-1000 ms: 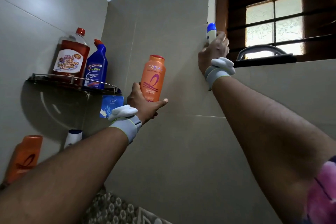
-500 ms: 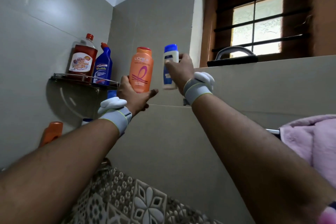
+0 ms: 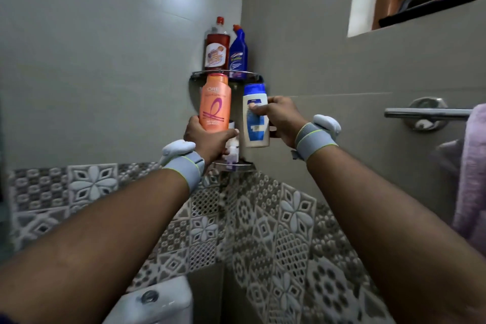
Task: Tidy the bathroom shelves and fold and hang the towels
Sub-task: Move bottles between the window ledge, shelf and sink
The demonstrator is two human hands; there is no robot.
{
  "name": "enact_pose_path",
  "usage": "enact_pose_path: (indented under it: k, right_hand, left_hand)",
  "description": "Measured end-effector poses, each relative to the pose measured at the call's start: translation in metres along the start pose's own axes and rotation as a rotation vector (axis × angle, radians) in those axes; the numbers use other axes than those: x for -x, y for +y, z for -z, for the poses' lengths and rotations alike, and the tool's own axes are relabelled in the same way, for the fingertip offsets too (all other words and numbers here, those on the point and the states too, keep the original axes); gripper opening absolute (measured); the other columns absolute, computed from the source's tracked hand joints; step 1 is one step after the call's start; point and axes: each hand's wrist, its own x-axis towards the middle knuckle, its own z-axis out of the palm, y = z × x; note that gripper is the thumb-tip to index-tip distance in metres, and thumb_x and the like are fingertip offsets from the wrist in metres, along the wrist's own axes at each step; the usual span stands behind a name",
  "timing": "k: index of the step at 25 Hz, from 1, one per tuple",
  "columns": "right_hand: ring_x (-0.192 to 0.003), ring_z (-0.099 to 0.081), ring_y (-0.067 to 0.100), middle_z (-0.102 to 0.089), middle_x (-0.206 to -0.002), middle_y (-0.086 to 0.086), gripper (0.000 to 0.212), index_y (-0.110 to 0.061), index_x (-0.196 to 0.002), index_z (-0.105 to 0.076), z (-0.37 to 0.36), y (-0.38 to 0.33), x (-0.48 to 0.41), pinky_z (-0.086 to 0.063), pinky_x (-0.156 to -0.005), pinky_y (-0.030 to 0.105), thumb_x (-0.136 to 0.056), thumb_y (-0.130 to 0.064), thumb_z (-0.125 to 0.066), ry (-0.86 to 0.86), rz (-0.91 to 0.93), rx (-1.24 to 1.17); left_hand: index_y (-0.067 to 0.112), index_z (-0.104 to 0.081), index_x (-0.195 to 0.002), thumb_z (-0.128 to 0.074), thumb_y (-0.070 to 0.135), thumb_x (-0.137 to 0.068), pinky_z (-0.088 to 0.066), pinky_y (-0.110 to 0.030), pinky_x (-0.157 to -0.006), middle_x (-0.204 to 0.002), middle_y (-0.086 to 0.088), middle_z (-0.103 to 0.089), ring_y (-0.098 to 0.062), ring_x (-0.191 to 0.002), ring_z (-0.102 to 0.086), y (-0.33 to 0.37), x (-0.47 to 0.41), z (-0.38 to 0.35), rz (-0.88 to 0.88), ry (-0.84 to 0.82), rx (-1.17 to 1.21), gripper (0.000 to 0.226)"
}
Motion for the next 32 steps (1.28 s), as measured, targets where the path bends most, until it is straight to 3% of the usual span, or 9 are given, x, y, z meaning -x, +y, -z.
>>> enact_pose_path:
  k: [4, 8, 11, 13, 17, 21, 24, 28, 32]
  right_hand:
    - [-0.084, -0.063, 0.026, -0.065, -0.094, 0.01, 0.015, -0.012, -0.095, -0.061, -0.052, -0.006, 0.003, -0.055, -0.08, 0.046, -0.082, -0.013, -0.069, -0.08, 0.009, 0.0]
    - [-0.085, -0.06, 0.029, -0.066, -0.098, 0.016, 0.009, -0.013, -0.088, -0.064, -0.107, -0.007, -0.01, -0.051, -0.086, 0.054, -0.08, -0.014, -0.07, -0.067, 0.014, -0.014]
    - [-0.083, -0.063, 0.029, -0.067, -0.097, 0.015, 0.021, -0.008, -0.099, -0.063, -0.176, -0.001, -0.021, -0.055, -0.077, 0.046, -0.08, -0.015, -0.071, -0.041, -0.014, -0.057]
    - [-0.076, -0.063, 0.026, -0.066, -0.09, 0.012, 0.02, -0.008, -0.095, -0.063, -0.213, 0.005, -0.028, -0.056, -0.07, 0.042, -0.08, -0.017, -0.073, -0.031, -0.03, -0.082]
    - [-0.061, -0.062, 0.02, -0.065, -0.077, 0.007, 0.02, -0.01, -0.092, -0.058, -0.294, 0.025, -0.04, -0.052, -0.055, 0.027, -0.08, -0.016, -0.072, -0.014, -0.102, -0.095]
    - [-0.064, -0.062, 0.021, -0.064, -0.081, 0.006, 0.028, -0.017, -0.104, -0.054, -0.312, 0.045, -0.053, -0.053, -0.068, 0.039, -0.081, -0.014, -0.071, 0.029, -0.134, -0.034]
    - [-0.061, -0.059, 0.018, -0.062, -0.081, 0.003, 0.029, -0.02, -0.11, -0.053, -0.305, 0.06, -0.071, -0.049, -0.057, 0.028, -0.085, -0.014, -0.067, 0.043, -0.129, 0.037]
    - [-0.056, -0.057, 0.017, -0.059, -0.077, 0.005, 0.026, -0.015, -0.111, -0.055, -0.291, 0.076, -0.103, -0.047, -0.048, 0.024, -0.087, -0.015, -0.064, 0.06, -0.16, 0.082]
    - [-0.063, -0.059, 0.025, -0.059, -0.083, 0.014, 0.011, -0.011, -0.09, -0.056, -0.28, 0.09, -0.133, -0.052, -0.057, 0.034, -0.085, -0.016, -0.065, 0.062, -0.183, 0.148]
  left_hand:
    - [0.016, -0.051, -0.097, -0.083, 0.019, -0.062, -0.053, -0.026, -0.042, -0.079, -0.003, -0.063, -0.025, -0.05, -0.064, -0.006, -0.007, 0.054, 0.011, 0.043, -0.056, 0.048]
    - [0.019, -0.053, -0.095, -0.083, 0.034, -0.053, -0.057, -0.034, -0.049, -0.088, -0.009, -0.067, -0.031, -0.064, -0.07, -0.02, -0.028, 0.11, 0.037, 0.046, -0.087, 0.054]
    - [0.015, -0.054, -0.102, -0.082, 0.035, -0.063, -0.052, -0.028, -0.045, -0.092, -0.01, -0.066, -0.032, -0.064, -0.07, -0.037, -0.059, 0.172, 0.073, 0.042, -0.107, 0.052]
    - [0.014, -0.054, -0.107, -0.081, 0.036, -0.067, -0.051, -0.027, -0.042, -0.096, -0.009, -0.064, -0.033, -0.068, -0.07, -0.049, -0.078, 0.205, 0.081, 0.028, -0.144, 0.053]
    - [0.012, -0.048, -0.112, -0.077, 0.035, -0.076, -0.058, -0.04, -0.049, -0.097, -0.006, -0.059, -0.03, -0.073, -0.066, -0.092, -0.125, 0.272, 0.069, -0.038, -0.228, 0.052]
    - [0.008, -0.042, -0.121, -0.068, 0.028, -0.086, -0.048, -0.03, -0.056, -0.104, -0.007, -0.057, -0.025, -0.082, -0.056, -0.129, -0.153, 0.276, 0.073, -0.111, -0.257, 0.048]
    - [0.006, -0.041, -0.123, -0.065, 0.025, -0.088, -0.045, -0.027, -0.061, -0.109, -0.011, -0.058, -0.025, -0.086, -0.056, -0.152, -0.17, 0.256, 0.114, -0.21, -0.189, 0.047]
    - [0.008, -0.043, -0.122, -0.07, 0.027, -0.084, -0.055, -0.037, -0.078, -0.113, -0.011, -0.061, -0.028, -0.094, -0.062, -0.176, -0.185, 0.23, 0.12, -0.328, -0.193, 0.051]
    - [0.009, -0.043, -0.126, -0.07, 0.029, -0.084, -0.049, -0.03, -0.075, -0.11, -0.006, -0.058, -0.024, -0.094, -0.059, -0.174, -0.215, 0.213, 0.085, -0.37, -0.197, 0.053]
